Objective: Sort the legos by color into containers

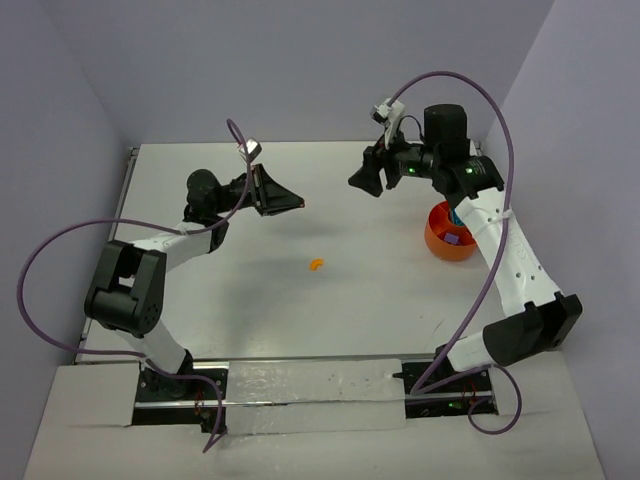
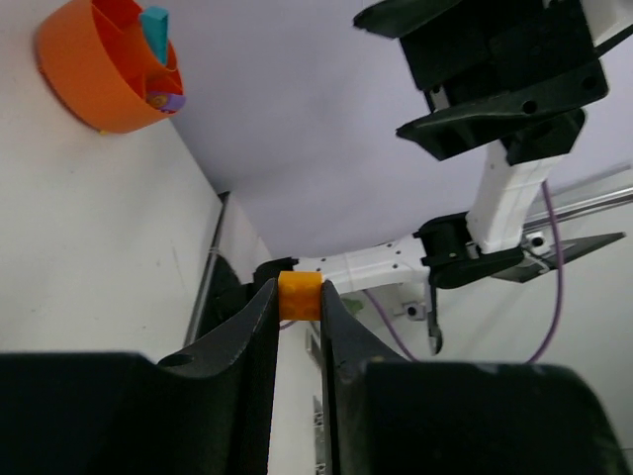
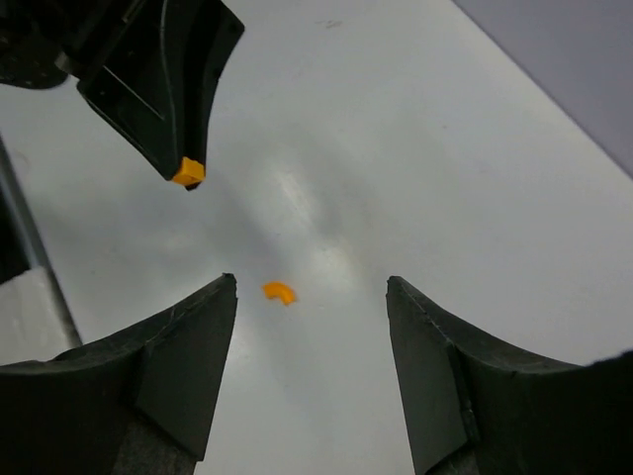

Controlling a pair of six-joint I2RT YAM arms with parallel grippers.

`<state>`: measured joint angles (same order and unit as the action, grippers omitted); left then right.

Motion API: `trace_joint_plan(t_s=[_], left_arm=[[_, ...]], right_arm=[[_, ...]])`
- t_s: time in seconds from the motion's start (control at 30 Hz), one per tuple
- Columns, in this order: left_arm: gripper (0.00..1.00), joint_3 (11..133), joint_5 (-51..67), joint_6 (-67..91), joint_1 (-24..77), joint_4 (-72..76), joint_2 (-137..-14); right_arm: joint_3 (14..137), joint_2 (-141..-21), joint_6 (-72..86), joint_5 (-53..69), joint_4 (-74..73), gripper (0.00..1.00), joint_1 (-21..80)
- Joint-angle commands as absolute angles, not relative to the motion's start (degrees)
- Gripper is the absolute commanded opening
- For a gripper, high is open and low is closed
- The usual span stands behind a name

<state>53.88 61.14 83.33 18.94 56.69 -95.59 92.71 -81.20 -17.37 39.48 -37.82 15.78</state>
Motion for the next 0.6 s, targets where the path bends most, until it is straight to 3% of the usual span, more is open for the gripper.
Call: trace_joint_plan(t_s=[0.0,0.57], left_arm=[[0.0,52.19,58.66,96.45,18.63,70.82,-95.63],[0.0,50.73,56.13,94.64,18.75,50.62,-91.85]], right_arm=[[90.57,-81.42,-7.91,42.03,-30.9,0.67,19.78],[94.72,-88.49,-7.97,42.47,-31.14,0.68,29.28]])
